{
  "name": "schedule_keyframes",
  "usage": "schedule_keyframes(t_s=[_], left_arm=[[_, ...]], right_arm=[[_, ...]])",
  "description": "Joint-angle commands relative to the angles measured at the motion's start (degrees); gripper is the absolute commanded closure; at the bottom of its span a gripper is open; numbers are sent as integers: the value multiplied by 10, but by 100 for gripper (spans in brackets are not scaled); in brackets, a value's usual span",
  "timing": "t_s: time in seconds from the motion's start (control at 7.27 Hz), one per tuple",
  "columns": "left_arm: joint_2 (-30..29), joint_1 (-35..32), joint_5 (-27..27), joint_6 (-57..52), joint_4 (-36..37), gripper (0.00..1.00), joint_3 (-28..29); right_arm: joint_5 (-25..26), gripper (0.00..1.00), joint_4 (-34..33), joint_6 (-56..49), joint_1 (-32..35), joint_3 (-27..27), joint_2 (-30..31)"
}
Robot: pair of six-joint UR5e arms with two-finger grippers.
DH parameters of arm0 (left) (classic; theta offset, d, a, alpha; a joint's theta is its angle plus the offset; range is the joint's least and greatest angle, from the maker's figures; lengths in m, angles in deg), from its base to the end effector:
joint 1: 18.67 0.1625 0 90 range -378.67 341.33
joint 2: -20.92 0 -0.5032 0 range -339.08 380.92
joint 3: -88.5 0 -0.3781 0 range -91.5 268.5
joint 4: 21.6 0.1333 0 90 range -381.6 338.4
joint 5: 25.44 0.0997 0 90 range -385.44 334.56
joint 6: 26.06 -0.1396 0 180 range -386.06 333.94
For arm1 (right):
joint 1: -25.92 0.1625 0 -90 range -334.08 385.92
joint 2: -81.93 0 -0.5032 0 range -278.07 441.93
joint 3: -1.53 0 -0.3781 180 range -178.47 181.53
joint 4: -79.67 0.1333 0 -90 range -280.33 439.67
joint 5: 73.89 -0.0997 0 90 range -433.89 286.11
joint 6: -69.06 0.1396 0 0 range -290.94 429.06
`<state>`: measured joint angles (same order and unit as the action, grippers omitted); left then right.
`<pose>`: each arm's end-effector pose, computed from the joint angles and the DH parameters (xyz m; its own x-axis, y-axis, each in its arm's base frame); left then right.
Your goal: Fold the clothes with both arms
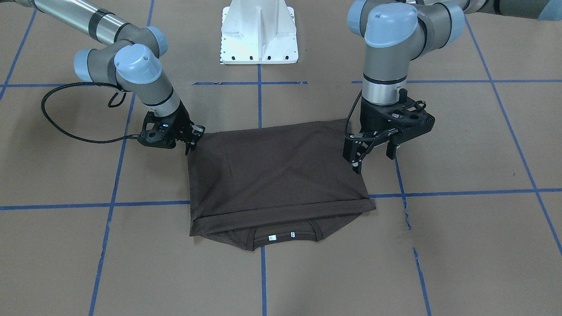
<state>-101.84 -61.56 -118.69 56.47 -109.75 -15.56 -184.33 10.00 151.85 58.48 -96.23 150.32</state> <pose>0.4276 -0.5683 0.3381 0.5985 -0.3788 -0.7060 0.5772 0.8149 0.0521 -0.5268 -0.4367 0.4535 0.5759 0.2282 0.7850 -0.2092 0.9694 -0.1284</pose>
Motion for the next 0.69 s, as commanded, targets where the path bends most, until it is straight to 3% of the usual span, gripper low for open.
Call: schedule_keyframes(t_s=[0.0, 0.28, 0.55], left_arm=[[0, 0, 0, -1, 1, 0, 0], [0, 0, 0, 1, 1, 0, -7], [1, 9, 0, 1, 1, 0, -10]], right_arm=[[-3, 100, -11, 0, -23, -86, 73], [-6, 100, -11, 3, -97, -194, 180], [-7, 100, -9, 3, -179, -246, 244]])
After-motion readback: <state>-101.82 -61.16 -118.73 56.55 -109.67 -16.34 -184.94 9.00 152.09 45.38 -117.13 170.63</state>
